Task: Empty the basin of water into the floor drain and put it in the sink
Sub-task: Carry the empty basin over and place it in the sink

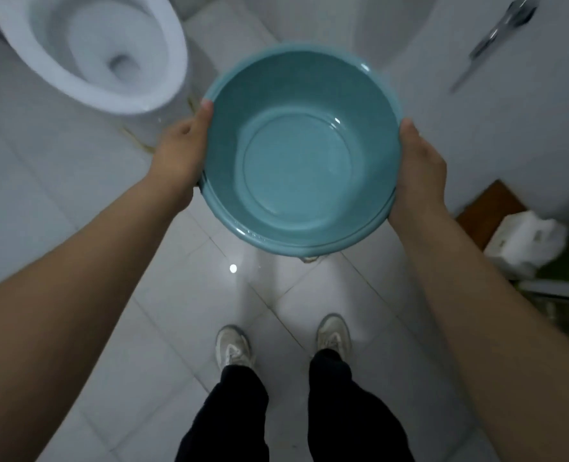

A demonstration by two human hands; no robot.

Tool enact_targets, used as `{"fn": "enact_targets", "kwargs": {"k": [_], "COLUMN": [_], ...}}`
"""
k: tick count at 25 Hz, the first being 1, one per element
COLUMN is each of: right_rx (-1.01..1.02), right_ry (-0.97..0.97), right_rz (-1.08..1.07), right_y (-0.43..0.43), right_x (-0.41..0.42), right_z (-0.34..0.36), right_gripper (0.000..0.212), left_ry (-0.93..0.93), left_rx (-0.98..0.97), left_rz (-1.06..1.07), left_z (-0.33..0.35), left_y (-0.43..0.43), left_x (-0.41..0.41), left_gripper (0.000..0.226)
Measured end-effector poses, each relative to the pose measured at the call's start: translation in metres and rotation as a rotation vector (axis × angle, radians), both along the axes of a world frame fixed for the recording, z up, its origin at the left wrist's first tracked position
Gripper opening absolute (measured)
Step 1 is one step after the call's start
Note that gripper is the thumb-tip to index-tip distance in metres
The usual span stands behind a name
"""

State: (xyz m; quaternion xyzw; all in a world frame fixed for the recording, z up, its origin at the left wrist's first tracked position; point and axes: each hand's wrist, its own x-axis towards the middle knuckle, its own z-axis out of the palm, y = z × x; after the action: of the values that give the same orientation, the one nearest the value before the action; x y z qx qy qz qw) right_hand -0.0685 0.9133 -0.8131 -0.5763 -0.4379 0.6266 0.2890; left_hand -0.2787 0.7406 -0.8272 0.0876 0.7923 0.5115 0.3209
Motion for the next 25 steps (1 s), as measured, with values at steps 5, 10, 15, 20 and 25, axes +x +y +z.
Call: {"fn": "enact_targets", "kwargs": {"k": [5, 10, 15, 20, 25], "right_rx": [0.033, 0.066, 0.082, 0.092, 0.147], "right_ry": [0.078, 0.152, 0.168, 0.181, 0.201], "right_rz": [-0.018, -0.038, -0.027, -0.017, -0.044], "right_y": [0.007, 0.027, 0.049, 0.067, 0.072], "right_x": [-0.009, -0.014, 0.002, 0.023, 0.049], "right_z": [0.171, 0.326, 0.448, 0.541, 0.61], "right_gripper": [0.028, 0.02, 0.018, 0.016, 0.013], "left_ry": [0.064, 0.091, 0.081, 0.093, 0.056], "left_rx": [-0.006, 0.08, 0.145, 0.165, 0.246], "left_rz": [0.062, 0.106, 0.079, 0.065, 0.001], "left_z": [0.178, 0.33, 0.447, 0.544, 0.619], "left_y": [0.014, 0.033, 0.057, 0.078, 0.093], "left_x": [-0.014, -0.018, -0.008, 0.004, 0.019], "left_gripper": [0.056, 0.048, 0.04, 0.034, 0.028]}}
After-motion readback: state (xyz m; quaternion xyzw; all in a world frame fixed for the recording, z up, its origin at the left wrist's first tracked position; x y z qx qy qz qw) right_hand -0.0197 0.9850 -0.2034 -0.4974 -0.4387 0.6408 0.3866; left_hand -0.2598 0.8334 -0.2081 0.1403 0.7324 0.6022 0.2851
